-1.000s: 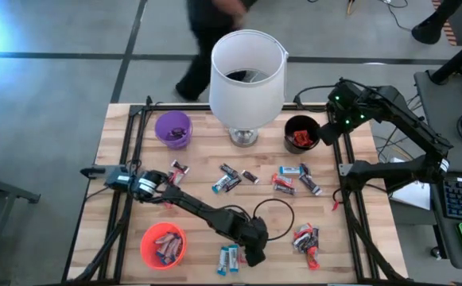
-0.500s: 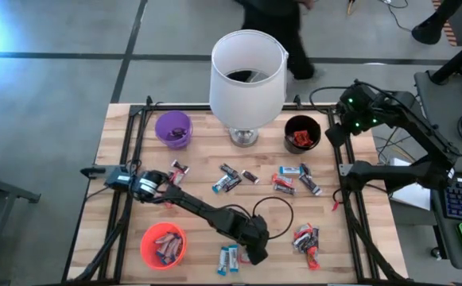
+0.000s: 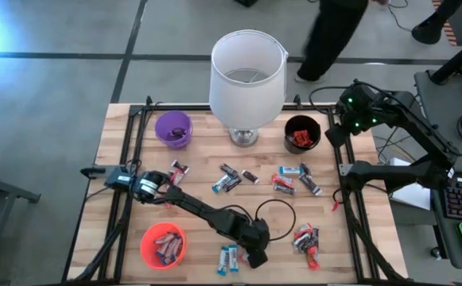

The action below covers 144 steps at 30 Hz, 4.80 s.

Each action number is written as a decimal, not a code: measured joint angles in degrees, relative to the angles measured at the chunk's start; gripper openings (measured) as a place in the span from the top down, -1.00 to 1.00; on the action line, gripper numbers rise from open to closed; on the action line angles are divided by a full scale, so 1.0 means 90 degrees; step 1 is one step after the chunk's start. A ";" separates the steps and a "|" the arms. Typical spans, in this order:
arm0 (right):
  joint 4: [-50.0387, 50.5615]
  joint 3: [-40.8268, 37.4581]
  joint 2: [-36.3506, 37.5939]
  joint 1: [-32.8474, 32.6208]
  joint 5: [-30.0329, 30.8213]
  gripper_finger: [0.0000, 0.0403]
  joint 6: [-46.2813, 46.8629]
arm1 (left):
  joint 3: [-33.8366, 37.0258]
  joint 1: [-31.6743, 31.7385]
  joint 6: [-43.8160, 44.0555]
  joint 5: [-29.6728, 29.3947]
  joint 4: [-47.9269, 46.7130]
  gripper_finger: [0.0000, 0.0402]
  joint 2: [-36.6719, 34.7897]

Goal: Organize candy in baskets
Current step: Put the white chocolate bar into the orange bucket, then put the brown chocolate bar into the purple bucket

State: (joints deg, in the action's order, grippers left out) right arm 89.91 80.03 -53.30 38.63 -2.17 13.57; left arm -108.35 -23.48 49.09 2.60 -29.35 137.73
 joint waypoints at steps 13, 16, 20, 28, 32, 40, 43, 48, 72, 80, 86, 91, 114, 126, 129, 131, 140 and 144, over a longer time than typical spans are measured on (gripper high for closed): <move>0.0002 0.0000 0.0007 0.0002 -0.1424 0.29 -0.0266 | -0.2004 0.0003 -0.1299 -0.0870 -0.2787 1.00 -0.0260; 0.0000 0.0000 0.0010 0.0002 -0.1475 0.29 -0.0264 | -0.2466 0.0061 -0.1499 -0.1197 -0.3278 1.00 -0.0257; 0.0000 0.0000 0.0030 0.0001 -0.2369 0.29 -0.0256 | -0.2960 0.0107 -0.1725 -0.1646 -0.4105 1.00 -0.0285; -0.0147 -0.0009 0.0297 0.0000 -0.3922 0.29 -0.0249 | -0.2789 0.0240 -0.2121 -0.1847 -0.4981 1.00 -0.1018; -0.0579 -0.0046 0.0382 0.0000 -0.3928 0.29 -0.0118 | -0.2786 0.0304 -0.2433 -0.2075 -0.5200 1.00 -0.1273; -0.1737 -0.0125 0.0227 -0.0184 -0.4127 0.29 0.0310 | -0.2784 0.0515 -0.2917 -0.2262 -0.5740 1.00 -0.1828; -0.2055 -0.0129 0.0059 -0.0474 -0.4127 0.29 0.0339 | -0.2786 0.0578 -0.3010 -0.2352 -0.5816 1.00 -0.2152; -0.2583 -0.0129 -0.0296 -0.1259 -0.4102 0.29 0.0384 | -0.2778 0.0634 -0.3073 -0.2407 -0.5920 1.00 -0.2590; -0.4785 0.0019 -0.2120 -0.3347 -0.3736 -0.01 0.1067 | -0.1681 -0.0266 -0.2022 -0.2058 -0.6738 1.00 -0.4224; -0.5012 0.0027 -0.2120 -0.3341 -0.3747 -0.01 0.1565 | 0.0575 -0.1492 -0.0093 -0.2011 -0.5559 1.00 -0.5491; -0.5186 0.0027 -0.2118 -0.3332 -0.3750 -0.01 0.1861 | 0.2023 -0.2412 0.1486 -0.1936 -0.4857 1.00 -0.6036; -0.5268 0.0027 -0.2132 -0.3332 -0.3705 -0.01 0.1866 | 0.2839 -0.2997 0.2458 -0.1903 -0.4290 1.00 -0.6270; -0.5214 0.0024 -0.2144 -0.3332 -0.3540 -0.01 0.2231 | 0.3795 -0.3401 0.3469 -0.1341 -0.3549 0.44 -0.6261; -0.2695 -0.0083 -0.2144 -0.3347 -0.1625 -0.01 0.1717 | 0.3795 -0.3231 0.3327 -0.2368 -0.4485 0.37 -0.6491; -0.2469 -0.0213 -0.2142 -0.3349 -0.1421 -0.01 0.1682 | 0.3795 -0.3193 0.3337 -0.2788 -0.4740 0.38 -0.6743; -0.2526 -0.0288 -0.2142 -0.3349 -0.1422 -0.01 0.1678 | 0.3795 -0.3184 0.3338 -0.3100 -0.4802 0.39 -0.6953; -0.2547 -0.0734 -0.2140 -0.3349 -0.1422 -0.01 0.1704 | 0.3795 -0.3170 0.3312 -0.4058 -0.5415 0.39 -0.7764; -0.2548 -0.0949 -0.2140 -0.3349 -0.1422 -0.01 0.1752 | 0.3795 -0.3151 0.3315 -0.4339 -0.5932 0.39 -0.8005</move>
State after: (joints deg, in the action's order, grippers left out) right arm 66.97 71.49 -72.55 8.49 -14.96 29.35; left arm -74.19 -51.83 78.92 -36.45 -82.74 65.69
